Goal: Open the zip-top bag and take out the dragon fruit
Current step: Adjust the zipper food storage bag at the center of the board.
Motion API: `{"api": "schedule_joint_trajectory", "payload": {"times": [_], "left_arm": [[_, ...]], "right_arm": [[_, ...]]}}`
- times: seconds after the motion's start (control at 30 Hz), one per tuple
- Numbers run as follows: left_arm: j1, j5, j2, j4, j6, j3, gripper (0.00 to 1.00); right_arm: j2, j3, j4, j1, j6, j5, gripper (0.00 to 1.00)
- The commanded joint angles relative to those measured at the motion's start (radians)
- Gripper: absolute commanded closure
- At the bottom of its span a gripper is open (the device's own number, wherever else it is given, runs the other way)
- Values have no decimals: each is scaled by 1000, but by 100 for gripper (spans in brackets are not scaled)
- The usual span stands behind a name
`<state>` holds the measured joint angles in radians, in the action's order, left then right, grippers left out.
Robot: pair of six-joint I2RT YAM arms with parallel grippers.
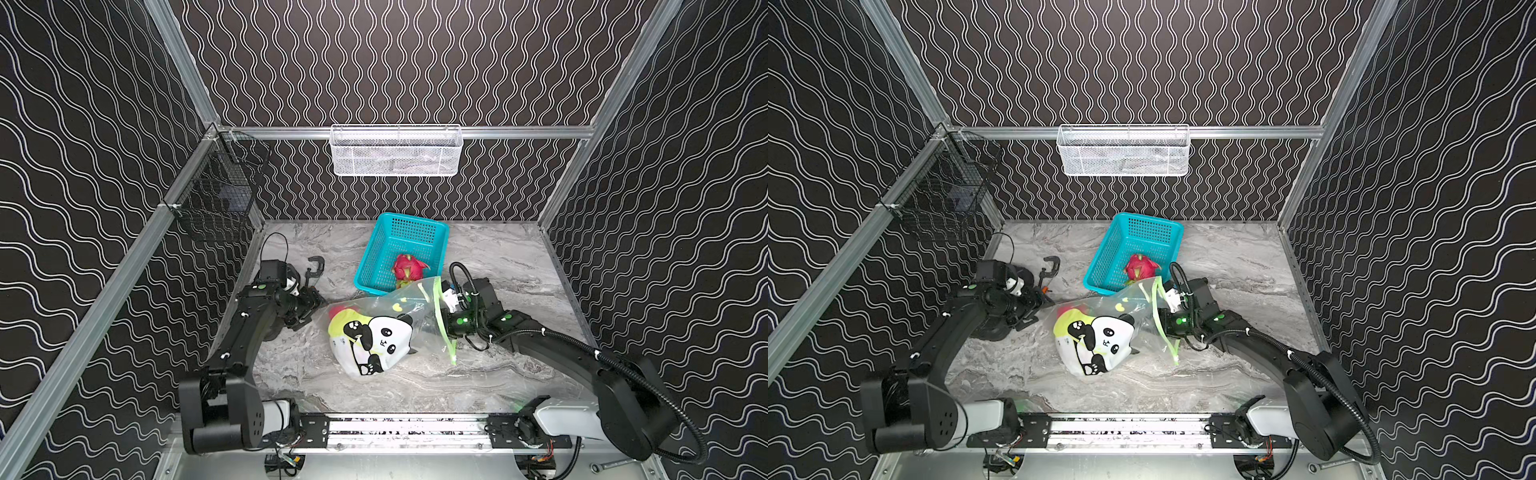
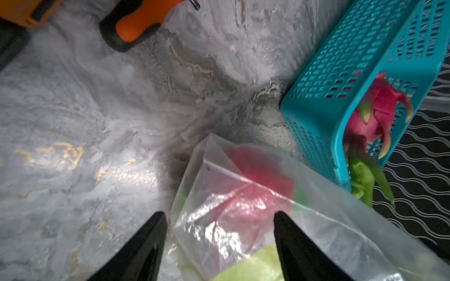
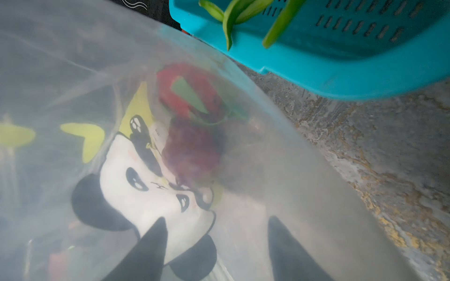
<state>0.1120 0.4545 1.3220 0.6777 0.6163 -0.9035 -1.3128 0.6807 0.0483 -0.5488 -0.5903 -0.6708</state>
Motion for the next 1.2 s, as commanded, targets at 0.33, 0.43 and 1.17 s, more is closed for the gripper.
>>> {"api": "schedule_joint_trajectory", "payload": {"times": [0.33,0.43,1.17], "left_arm": [[109,240,47,-274,10,159,32],[108,265,44,-299,22,160,32],[32,293,1,-74,-34,4,100]], "right_arm": [[-38,-9,-8,0,16,-38,33],[-54,-5,6,0,31,-41,33],[-103,-123,-124,10,16,-26,33]]}}
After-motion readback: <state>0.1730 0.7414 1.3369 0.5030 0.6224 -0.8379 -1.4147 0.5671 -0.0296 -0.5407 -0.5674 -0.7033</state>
